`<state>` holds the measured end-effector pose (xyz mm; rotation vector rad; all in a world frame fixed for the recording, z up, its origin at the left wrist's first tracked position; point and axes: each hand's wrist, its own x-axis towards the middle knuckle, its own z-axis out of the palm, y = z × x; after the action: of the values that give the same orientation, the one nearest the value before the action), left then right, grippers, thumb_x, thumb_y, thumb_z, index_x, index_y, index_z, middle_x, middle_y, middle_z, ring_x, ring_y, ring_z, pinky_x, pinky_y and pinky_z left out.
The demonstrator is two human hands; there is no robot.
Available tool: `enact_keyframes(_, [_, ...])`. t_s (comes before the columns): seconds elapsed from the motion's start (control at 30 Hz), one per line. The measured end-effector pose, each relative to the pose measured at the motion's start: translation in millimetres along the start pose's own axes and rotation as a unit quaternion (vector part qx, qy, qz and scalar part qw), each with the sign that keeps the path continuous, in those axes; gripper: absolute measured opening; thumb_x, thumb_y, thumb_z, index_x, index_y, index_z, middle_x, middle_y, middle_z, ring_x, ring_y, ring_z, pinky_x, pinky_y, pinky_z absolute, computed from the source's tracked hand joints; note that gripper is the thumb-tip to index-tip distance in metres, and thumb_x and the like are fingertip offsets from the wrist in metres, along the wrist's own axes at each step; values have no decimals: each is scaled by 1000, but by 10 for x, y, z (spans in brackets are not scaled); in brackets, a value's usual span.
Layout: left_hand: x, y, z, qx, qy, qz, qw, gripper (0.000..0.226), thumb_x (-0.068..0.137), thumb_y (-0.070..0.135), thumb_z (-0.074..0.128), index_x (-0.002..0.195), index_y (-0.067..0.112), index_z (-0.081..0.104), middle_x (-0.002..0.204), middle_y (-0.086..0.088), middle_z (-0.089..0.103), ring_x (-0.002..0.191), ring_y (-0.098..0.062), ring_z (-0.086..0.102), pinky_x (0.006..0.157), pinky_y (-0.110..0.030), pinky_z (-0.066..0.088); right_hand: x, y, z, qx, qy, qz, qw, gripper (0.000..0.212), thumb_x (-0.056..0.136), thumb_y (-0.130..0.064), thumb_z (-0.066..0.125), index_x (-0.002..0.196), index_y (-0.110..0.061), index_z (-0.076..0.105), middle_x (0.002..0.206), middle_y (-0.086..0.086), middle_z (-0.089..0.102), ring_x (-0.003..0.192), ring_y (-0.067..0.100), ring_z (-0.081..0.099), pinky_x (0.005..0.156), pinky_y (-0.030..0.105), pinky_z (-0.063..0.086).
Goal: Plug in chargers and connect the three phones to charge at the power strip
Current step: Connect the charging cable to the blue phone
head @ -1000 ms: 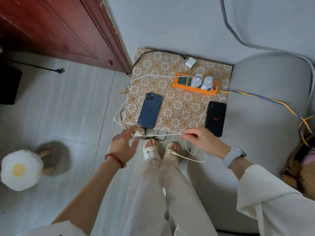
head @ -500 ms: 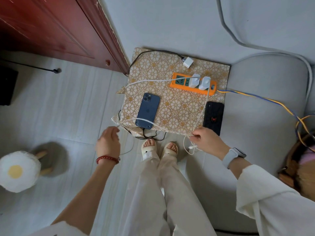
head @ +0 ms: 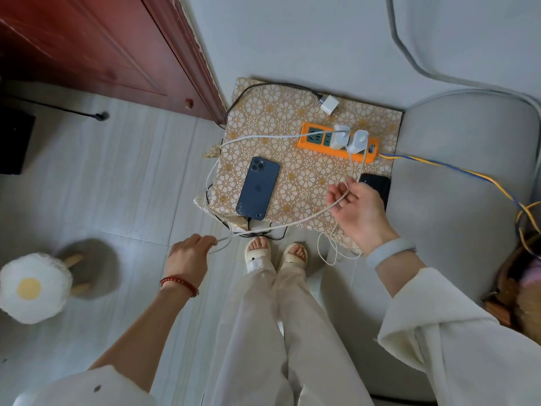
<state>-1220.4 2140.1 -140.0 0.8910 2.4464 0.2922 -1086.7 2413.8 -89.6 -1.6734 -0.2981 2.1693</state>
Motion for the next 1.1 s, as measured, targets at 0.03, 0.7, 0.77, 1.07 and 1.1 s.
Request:
enact_keyframes(0.03, [-8, -40, 15, 14, -5, 5, 1000, 20, 81, -5, 54, 87, 8, 68, 75, -18, 66, 65, -39, 61, 69, -42, 48, 22, 0, 26, -15, 11, -9, 1000, 13, 92, -11, 45, 82, -7, 50, 77, 7, 52, 68, 19, 59, 61, 30, 51])
enact_keyframes(0.7, [668, 326, 374, -54, -140, -133, 980, 42, 90, 22, 42, 130, 12, 40, 137, -17, 40, 122, -34, 40, 100, -48, 37, 239, 412, -91, -358, -73, -61, 929, 23, 94, -29, 44, 96, -20, 65, 40, -9, 37, 41, 12, 45, 50, 25, 43])
enact_keyframes(0.77, [838, 438, 451, -80, -115, -141, 980, 44, 89, 24, 44, 129, 8, 39, 136, -18, 38, 122, -35, 37, 99, -48, 37, 285, 493, -106, -375, -71, -56, 922, 21, 94, -21, 44, 98, -14, 64, 41, -7, 47, 41, 11, 51, 51, 26, 48])
enact_keyframes(1.07, [1244, 887, 825, -20, -68, -213, 975, 89, 70, 50, 67, 133, 5, 23, 133, -19, 29, 120, -36, 30, 93, -52, 37, 443, 653, -244, -347, -44, -65, 935, 22, 96, -25, 40, 98, -21, 61, 41, -5, 34, 36, 11, 37, 42, 25, 38])
enact_keyframes(1.1, [1254, 914, 840, -13, -58, -222, 973, 88, 69, 47, 69, 131, 4, 25, 133, -19, 30, 119, -36, 31, 91, -52, 38, 441, 648, -272, -349, -48, -73, 933, 19, 96, -23, 43, 95, -21, 62, 39, -6, 35, 35, 10, 36, 40, 23, 38])
